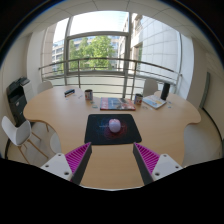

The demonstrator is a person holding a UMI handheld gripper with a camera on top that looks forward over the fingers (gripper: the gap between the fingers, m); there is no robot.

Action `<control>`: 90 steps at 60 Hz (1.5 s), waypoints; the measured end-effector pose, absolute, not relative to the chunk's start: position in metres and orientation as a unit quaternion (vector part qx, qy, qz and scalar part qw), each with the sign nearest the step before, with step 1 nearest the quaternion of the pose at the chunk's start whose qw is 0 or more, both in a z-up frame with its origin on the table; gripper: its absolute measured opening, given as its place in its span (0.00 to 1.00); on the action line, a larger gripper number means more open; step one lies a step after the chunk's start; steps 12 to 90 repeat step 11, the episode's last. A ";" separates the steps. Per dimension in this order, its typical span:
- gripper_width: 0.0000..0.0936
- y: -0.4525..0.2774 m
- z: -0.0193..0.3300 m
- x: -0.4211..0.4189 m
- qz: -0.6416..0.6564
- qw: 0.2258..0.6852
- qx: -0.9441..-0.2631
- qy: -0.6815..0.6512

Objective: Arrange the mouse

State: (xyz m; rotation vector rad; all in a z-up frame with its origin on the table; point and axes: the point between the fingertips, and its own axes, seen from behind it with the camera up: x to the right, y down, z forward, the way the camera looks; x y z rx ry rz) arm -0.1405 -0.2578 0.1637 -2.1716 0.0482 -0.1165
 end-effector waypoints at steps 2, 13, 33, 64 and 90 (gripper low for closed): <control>0.90 -0.263 0.161 -0.142 -0.050 0.464 -0.884 0.017; 0.90 -0.278 0.163 -0.144 -0.047 0.466 -0.883 0.019; 0.90 -0.278 0.163 -0.144 -0.047 0.466 -0.883 0.019; 0.90 -0.278 0.163 -0.144 -0.047 0.466 -0.883 0.019; 0.90 -0.278 0.163 -0.144 -0.047 0.466 -0.883 0.019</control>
